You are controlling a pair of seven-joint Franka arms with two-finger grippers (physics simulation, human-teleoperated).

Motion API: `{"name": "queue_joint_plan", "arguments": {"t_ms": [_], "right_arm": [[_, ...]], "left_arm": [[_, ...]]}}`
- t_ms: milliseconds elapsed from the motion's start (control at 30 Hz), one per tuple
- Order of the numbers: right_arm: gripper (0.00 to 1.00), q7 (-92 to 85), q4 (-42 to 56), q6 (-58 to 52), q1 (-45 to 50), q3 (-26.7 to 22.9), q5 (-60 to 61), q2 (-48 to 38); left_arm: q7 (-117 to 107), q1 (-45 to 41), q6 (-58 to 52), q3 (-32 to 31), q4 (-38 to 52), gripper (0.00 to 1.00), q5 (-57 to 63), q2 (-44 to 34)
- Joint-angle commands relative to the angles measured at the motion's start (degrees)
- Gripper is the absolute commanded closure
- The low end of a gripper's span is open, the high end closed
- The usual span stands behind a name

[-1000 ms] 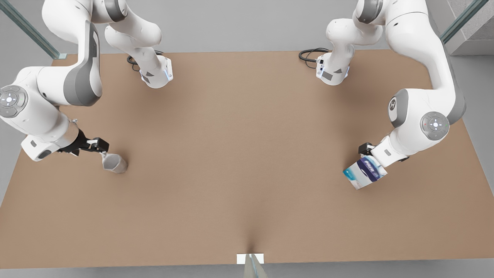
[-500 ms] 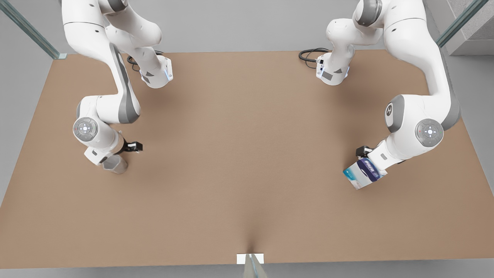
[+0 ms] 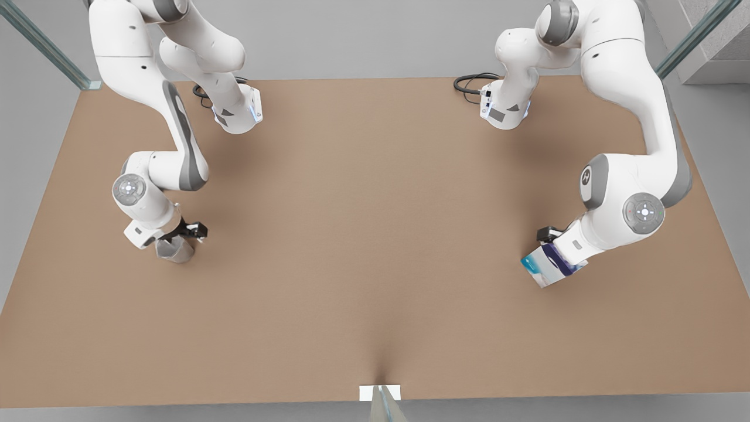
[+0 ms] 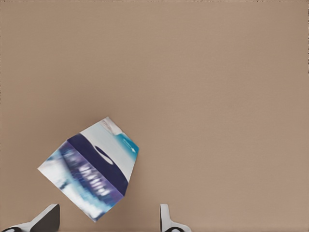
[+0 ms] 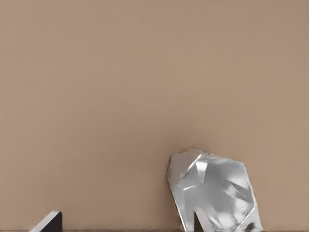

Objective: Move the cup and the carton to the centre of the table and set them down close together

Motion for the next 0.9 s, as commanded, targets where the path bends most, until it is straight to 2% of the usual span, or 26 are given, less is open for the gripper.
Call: {"name": "queue_joint_plan", "arguments": {"t_ms": [0, 833, 867], "right_arm": [[0.0, 0.0, -0.2, 0.0, -0.4, 0.0, 0.0, 0.0], [0.0, -0.2, -0.5, 6.0, -4.6, -0.1, -1.7, 10.1], [0.04, -0.1, -0.5, 6.0, -4.7, -0.2, -1.7, 10.4]], "left_arm": [[-0.1, 0.0, 0.0, 0.0, 0.0, 0.0, 0.0, 0.0], [-0.1, 0.0, 0.0, 0.0, 0.0, 0.0, -0.1, 1.6], [-0.1, 0.0, 0.0, 0.0, 0.1, 0.0, 0.0, 1.6]]}}
